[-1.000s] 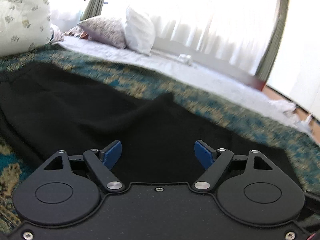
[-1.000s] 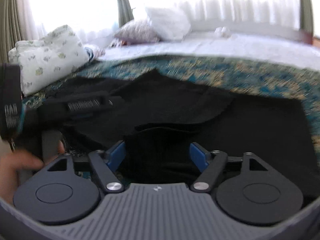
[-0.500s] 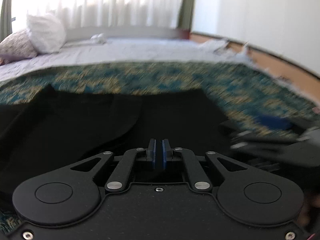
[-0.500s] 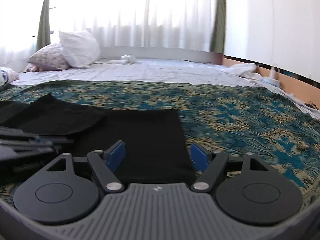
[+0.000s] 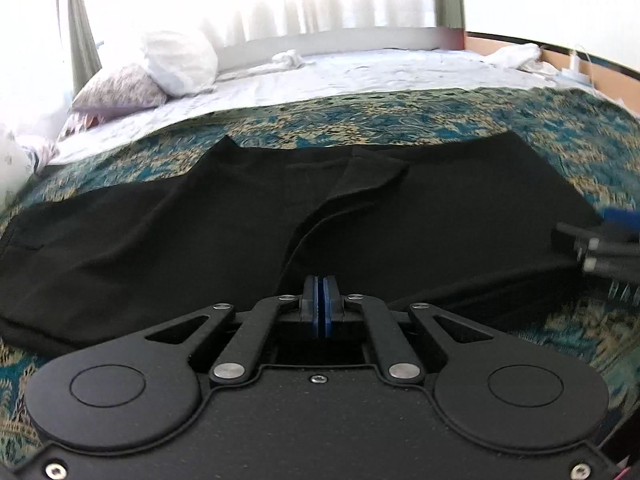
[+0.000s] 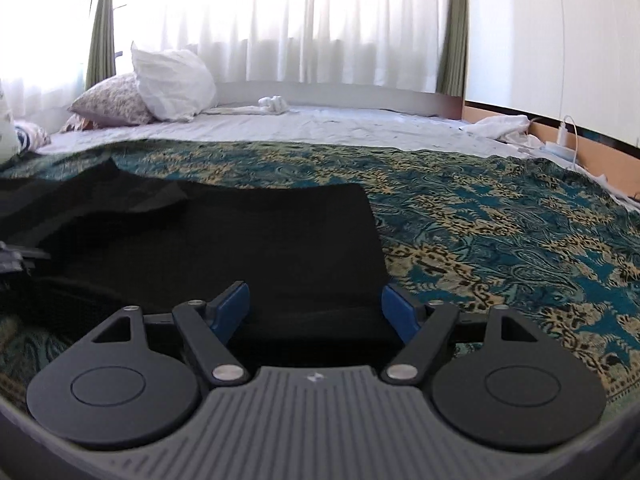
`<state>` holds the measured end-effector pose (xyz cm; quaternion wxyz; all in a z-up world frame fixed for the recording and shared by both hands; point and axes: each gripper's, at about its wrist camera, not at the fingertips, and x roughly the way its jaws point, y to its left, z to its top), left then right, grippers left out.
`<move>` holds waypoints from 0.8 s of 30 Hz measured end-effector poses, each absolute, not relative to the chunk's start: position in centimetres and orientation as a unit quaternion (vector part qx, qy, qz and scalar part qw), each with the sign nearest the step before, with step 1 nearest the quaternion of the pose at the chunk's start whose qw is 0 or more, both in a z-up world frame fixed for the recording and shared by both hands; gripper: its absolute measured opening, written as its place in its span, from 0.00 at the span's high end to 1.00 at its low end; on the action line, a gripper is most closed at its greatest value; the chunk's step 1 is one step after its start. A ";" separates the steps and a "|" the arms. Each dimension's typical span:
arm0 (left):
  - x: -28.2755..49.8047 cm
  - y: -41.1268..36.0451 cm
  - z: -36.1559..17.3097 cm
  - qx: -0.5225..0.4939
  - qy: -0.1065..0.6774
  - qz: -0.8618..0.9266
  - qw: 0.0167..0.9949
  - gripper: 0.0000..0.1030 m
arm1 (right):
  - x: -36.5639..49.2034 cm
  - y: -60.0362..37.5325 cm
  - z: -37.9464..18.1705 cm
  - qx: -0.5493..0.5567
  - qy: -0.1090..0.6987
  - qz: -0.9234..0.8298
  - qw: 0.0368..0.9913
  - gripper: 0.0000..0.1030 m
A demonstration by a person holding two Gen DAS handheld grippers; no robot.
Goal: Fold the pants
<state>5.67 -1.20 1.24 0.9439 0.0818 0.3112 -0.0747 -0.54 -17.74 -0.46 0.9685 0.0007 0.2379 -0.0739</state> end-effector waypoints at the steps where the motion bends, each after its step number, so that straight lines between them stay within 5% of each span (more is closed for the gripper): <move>1: 5.9 -1.3 1.7 0.069 0.316 -0.074 0.943 0.93 | -0.5 -17.7 -0.6 -0.002 0.238 -0.073 0.968 0.17; 8: 7.8 -4.4 5.1 0.046 0.299 -0.149 0.941 0.93 | -0.5 -17.6 -1.4 -0.004 0.235 -0.068 0.970 0.15; 12: 12.0 -6.9 3.7 0.017 0.365 -0.184 0.913 0.93 | -0.5 -17.8 -1.5 0.002 0.234 -0.064 0.970 0.14; 16: 15.7 -5.4 1.7 -0.099 0.414 -0.191 0.884 0.94 | -0.5 -17.9 -1.7 0.008 0.232 -0.061 0.971 0.14; 24: 20.9 0.2 3.0 -0.096 0.400 -0.054 0.910 0.94 | -0.5 -18.1 -1.9 0.012 0.230 -0.052 0.972 0.13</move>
